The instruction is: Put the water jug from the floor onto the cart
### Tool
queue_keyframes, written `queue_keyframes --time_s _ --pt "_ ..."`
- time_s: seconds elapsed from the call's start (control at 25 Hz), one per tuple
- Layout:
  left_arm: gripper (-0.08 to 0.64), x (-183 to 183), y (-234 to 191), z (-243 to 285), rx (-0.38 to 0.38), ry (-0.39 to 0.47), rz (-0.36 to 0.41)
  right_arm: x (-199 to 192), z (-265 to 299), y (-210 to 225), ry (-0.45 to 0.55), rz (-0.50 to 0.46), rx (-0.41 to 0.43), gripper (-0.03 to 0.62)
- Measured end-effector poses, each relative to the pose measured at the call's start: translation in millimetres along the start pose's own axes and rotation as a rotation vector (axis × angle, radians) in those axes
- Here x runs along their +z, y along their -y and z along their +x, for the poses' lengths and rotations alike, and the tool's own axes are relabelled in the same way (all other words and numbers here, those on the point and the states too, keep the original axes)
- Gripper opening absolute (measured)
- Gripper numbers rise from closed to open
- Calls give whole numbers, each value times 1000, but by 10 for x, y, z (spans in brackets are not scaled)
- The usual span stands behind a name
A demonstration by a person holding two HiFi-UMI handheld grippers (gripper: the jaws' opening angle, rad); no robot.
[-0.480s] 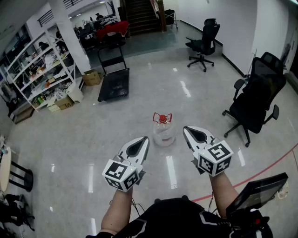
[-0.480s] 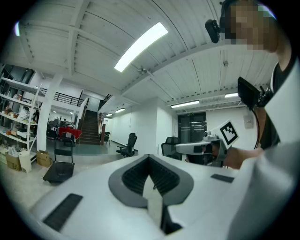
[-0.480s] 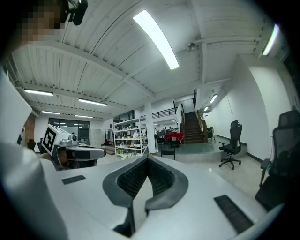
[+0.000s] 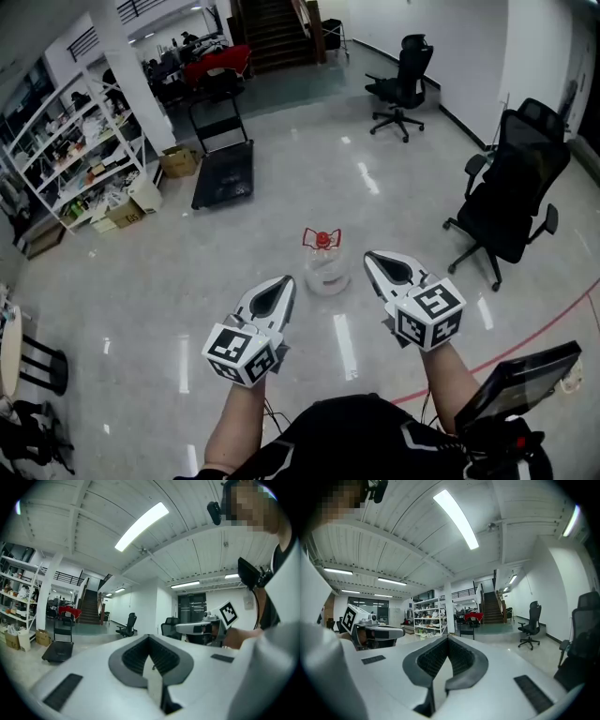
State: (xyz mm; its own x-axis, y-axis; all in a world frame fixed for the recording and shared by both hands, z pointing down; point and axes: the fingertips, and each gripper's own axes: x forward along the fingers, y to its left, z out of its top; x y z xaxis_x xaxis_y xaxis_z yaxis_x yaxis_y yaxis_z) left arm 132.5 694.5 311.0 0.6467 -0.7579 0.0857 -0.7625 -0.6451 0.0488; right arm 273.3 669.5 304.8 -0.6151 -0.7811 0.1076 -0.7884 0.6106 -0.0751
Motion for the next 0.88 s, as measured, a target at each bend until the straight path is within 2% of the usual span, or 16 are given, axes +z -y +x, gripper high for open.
queue_keyframes --time_s 0.28,0.44,0.68,0.88 --pt "-2 0 4 13 -10 -2 -7 23 24 7 3 10 4 3" --pt "-2 -32 -14 16 -20 -19 2 15 95 38 17 49 -6 3" --pt "-2 -2 -231 -58 -21 -8 -16 56 347 -143 4 51 11 3" --pt "-2 -190 -489 -147 -20 -10 -53 -80 542 -237 -28 41 -2 3"
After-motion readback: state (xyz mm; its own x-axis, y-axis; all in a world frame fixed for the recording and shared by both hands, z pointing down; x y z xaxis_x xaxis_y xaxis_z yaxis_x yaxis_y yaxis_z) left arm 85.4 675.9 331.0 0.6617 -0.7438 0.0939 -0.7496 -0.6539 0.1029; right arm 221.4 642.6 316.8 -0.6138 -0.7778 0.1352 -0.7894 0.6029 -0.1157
